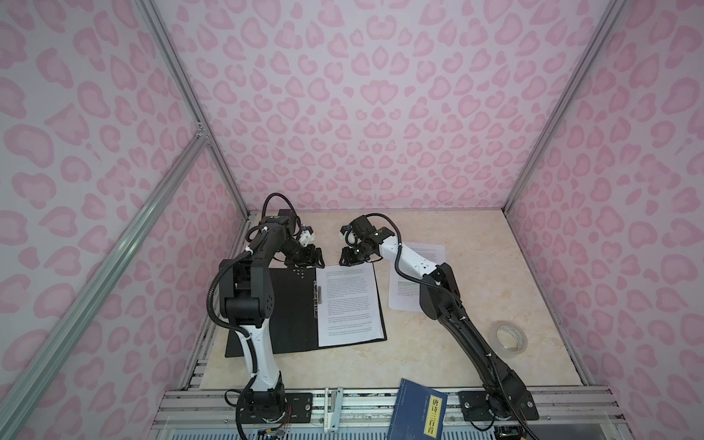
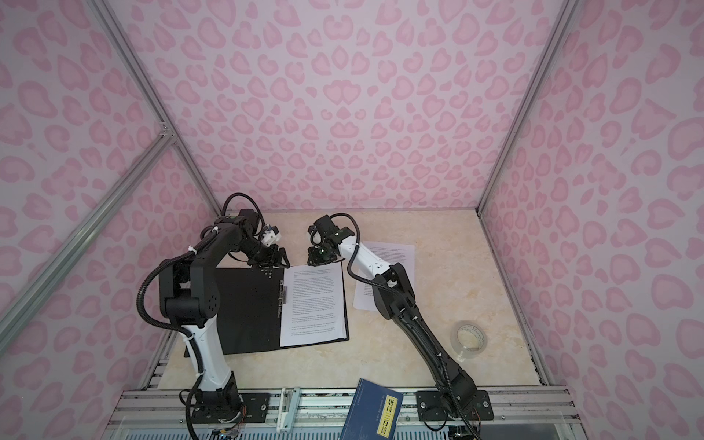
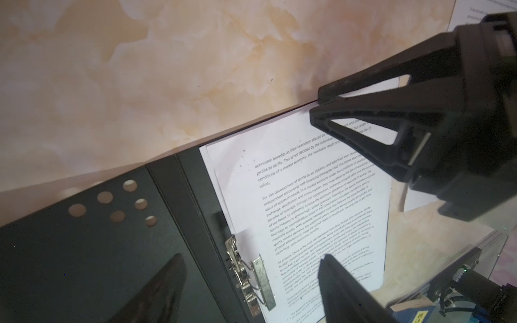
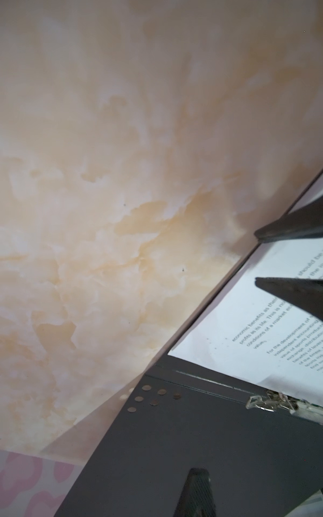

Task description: Put the files into the folder

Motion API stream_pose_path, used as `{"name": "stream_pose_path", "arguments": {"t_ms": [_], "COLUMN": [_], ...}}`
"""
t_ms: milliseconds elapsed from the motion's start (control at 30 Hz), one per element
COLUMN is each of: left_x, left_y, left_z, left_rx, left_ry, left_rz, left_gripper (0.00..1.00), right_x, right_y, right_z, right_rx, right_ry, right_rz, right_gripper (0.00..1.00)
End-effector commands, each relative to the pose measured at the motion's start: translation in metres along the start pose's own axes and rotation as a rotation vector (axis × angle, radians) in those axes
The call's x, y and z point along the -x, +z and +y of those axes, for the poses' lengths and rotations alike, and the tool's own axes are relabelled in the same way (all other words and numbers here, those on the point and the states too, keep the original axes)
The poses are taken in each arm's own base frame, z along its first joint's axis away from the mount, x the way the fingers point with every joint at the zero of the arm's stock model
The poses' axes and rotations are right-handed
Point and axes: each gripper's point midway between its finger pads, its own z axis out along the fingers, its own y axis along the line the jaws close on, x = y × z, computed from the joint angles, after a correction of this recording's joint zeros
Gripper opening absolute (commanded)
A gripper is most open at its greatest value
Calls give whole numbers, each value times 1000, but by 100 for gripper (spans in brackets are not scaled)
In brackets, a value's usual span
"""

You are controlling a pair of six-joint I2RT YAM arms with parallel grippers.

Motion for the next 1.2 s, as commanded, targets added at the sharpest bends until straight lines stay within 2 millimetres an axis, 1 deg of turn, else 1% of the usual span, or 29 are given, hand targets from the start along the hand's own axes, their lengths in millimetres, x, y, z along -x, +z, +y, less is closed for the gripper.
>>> {"name": "stream_pose_path", "arguments": {"t_ms": [0,100,167,233,267,300,333,367,433,500,600,633,667,733,867,933,1033,1133,1167], "left_x": [4,7,9,10,10,10,10,9,7,4,-4,-7,-10,-17,-27,-30,-36,-46,-48], "left_y": [-18,-40,-55,-69,-72,-75,-76,-74,-65,-50,-19,-6,4,28,66,81,100,115,119], "left_z": [-5,-14,-26,-42,-51,-63,-76,-90,-121,-148,-188,-200,-207,-224,-243,-248,-252,-252,-252], "left_rx": [11,18,18,30,35,43,46,44,34,23,-9,-20,-23,-38,-37,-13,-2,1,3], "left_ry": [29,58,95,154,183,225,267,307,389,460,551,574,583,600,622,654,679,677,676], "left_rz": [-32,-74,-100,-119,-125,-130,-129,-125,-104,-77,-19,6,28,77,147,167,195,235,244], "left_gripper": [79,80,80,81,81,81,82,82,82,82,82,81,81,81,81,80,80,80,80], "right_x": [32,56,65,65,61,58,52,45,27,3,-38,-59,-72,-104,-162,-188,-218,-242,-246], "right_y": [-26,-65,-96,-127,-137,-155,-173,-186,-218,-241,-271,-274,-279,-287,-295,-295,-294,-290,-289], "right_z": [-2,-11,-16,-24,-31,-33,-37,-44,-60,-78,-105,-117,-125,-143,-167,-171,-171,-168,-166], "right_rx": [-72,-161,-193,-240,-268,-291,-320,-350,-399,-430,-488,-510,-525,-562,-596,-597,-613,-604,-595], "right_ry": [-2,18,41,78,89,92,101,116,165,220,291,320,343,406,534,587,636,683,693], "right_rz": [-112,-200,-232,-253,-257,-277,-300,-313,-341,-346,-370,-359,-361,-337,-248,-196,-133,-84,-78], "right_gripper": [27,28,29,29,30,30,31,32,33,33,35,35,36,36,38,38,40,41,41]}}
